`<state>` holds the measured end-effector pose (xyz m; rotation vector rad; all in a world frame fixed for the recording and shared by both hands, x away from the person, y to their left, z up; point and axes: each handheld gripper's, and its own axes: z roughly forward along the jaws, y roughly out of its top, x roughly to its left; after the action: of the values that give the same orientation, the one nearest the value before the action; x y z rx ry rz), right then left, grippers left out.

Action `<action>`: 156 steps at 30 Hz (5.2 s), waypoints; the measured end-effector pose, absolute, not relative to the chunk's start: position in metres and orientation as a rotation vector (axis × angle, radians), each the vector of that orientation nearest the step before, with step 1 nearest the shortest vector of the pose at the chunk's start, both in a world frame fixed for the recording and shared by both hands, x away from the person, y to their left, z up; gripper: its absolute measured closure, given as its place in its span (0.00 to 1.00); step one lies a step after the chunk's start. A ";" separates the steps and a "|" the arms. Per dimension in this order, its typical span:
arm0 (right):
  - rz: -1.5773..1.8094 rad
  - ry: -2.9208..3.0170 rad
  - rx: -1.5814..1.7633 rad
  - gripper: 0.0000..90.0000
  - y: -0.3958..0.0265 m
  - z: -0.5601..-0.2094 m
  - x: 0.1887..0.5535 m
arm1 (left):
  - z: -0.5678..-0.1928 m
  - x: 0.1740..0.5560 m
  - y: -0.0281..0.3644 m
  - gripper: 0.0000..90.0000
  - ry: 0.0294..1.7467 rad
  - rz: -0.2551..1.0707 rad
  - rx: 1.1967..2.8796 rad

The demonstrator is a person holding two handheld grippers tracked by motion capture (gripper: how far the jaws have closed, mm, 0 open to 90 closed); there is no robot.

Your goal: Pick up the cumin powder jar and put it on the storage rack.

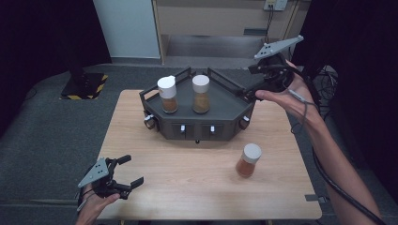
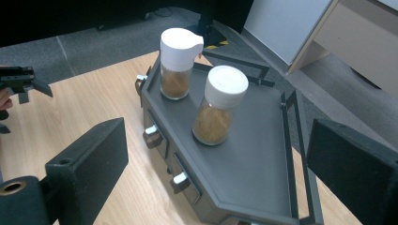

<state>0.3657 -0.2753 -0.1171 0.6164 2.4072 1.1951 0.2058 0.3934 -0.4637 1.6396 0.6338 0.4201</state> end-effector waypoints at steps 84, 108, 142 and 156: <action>1.332 2.148 0.954 0.06 -0.411 -0.316 0.211 | -0.462 0.205 0.392 0.00 0.637 0.424 1.653; 1.358 2.124 0.988 0.05 -0.414 -0.366 0.195 | -0.461 0.205 0.393 0.00 0.633 0.423 1.656; 1.406 2.103 1.012 0.05 -0.418 -0.396 0.197 | -0.462 0.206 0.392 0.00 0.623 0.423 1.659; 1.444 2.098 0.977 0.05 -0.419 -0.405 0.201 | -0.462 0.207 0.392 0.00 0.609 0.415 1.660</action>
<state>0.2009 -0.4191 -0.4047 0.9767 2.0980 1.4444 0.2068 0.3919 -0.4622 1.6600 0.6090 0.4147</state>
